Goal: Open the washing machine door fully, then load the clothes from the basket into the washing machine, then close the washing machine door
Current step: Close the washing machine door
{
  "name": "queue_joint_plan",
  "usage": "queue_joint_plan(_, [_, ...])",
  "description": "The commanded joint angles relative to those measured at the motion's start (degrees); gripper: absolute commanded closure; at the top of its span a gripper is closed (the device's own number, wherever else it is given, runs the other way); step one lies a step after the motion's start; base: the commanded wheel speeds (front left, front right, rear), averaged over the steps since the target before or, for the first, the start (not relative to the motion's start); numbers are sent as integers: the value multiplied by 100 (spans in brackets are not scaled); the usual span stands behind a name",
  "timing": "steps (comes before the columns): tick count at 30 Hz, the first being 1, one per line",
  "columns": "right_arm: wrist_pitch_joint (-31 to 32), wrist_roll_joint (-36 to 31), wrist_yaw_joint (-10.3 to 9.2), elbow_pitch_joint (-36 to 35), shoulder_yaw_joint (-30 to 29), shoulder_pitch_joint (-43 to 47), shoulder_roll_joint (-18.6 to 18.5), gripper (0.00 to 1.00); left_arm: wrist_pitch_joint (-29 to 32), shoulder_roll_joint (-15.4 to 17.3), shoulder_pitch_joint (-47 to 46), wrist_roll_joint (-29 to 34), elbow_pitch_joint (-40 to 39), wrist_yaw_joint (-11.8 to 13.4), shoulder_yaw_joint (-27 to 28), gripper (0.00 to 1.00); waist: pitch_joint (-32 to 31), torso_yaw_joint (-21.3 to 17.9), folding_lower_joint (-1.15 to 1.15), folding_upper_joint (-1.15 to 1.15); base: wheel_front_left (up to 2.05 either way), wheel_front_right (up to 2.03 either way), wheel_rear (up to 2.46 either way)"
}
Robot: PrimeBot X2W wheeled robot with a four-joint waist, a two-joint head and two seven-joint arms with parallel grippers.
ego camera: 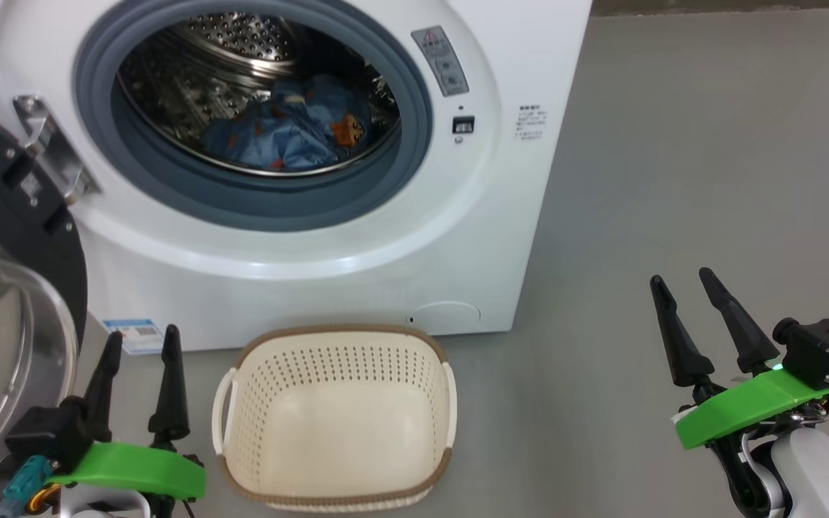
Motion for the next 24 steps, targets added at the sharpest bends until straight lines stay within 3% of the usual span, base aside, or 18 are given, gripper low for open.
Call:
queue_joint_plan(1, [-46,8,32,-138,76,-58,-72,0,-37,145,-187,-80,-131,39,200,0,1,2,0,0,-196,196,0])
queue_joint_plan(10, [-46,15,32,-113,86,-70,-66,0,-49,160,-178,-96,-141,61,198,0,-12,-17,0,0,-119,119,0])
queue_joint_plan(24, [-46,29,32,-87,91,-81,-81,0,-57,158,-200,-119,-92,76,152,0,-37,2,0,0,-10,10,0])
